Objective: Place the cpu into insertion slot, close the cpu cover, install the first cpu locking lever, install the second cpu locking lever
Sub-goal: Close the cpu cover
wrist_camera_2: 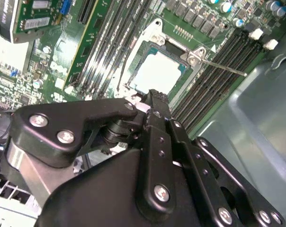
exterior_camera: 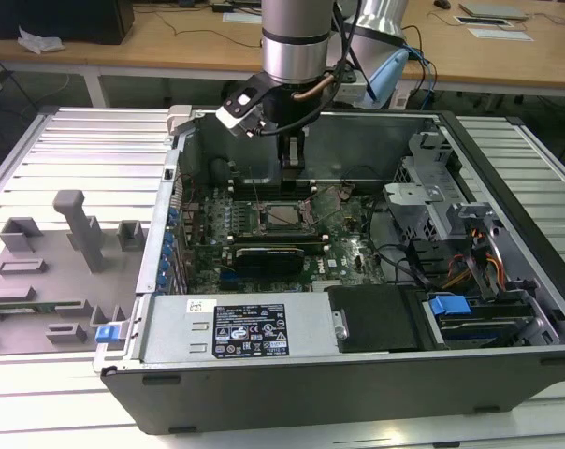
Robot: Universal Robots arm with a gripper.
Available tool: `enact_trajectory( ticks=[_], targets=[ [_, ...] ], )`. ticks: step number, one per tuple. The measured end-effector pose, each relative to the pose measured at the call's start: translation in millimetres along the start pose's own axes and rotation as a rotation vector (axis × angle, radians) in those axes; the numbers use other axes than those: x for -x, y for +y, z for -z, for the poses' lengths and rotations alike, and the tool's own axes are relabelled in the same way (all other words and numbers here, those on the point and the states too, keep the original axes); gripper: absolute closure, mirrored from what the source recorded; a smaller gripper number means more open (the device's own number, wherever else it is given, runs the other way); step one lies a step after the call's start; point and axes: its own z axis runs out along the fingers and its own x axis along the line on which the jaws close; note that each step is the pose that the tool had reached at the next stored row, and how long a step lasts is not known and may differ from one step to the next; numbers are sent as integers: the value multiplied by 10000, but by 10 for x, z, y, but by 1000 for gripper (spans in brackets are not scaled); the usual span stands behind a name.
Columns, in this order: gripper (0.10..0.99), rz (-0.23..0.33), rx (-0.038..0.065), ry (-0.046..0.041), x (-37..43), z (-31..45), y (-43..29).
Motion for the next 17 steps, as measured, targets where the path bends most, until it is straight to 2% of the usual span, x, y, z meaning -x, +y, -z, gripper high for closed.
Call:
enact_trajectory(
  ticks=[2, 3, 4, 6, 8, 10, 13, 15, 17],
  targets=[
    [980, 0, -1, -1, 0, 2, 2],
    [980, -2, -12, 0, 3, 0, 66],
    [980, -1, -40, 0, 8, -4, 166],
    [980, 2, -69, -1, 11, -8, 289],
    [980, 1, -80, -1, 11, -10, 359],
    [980, 2, -101, -1, 12, -14, 480],
    [980, 4, -117, 1, 12, -19, 598],
    [980, 4, -128, 0, 12, -24, 731],
    [980, 3, -133, -1, 12, -26, 813]
  ],
)
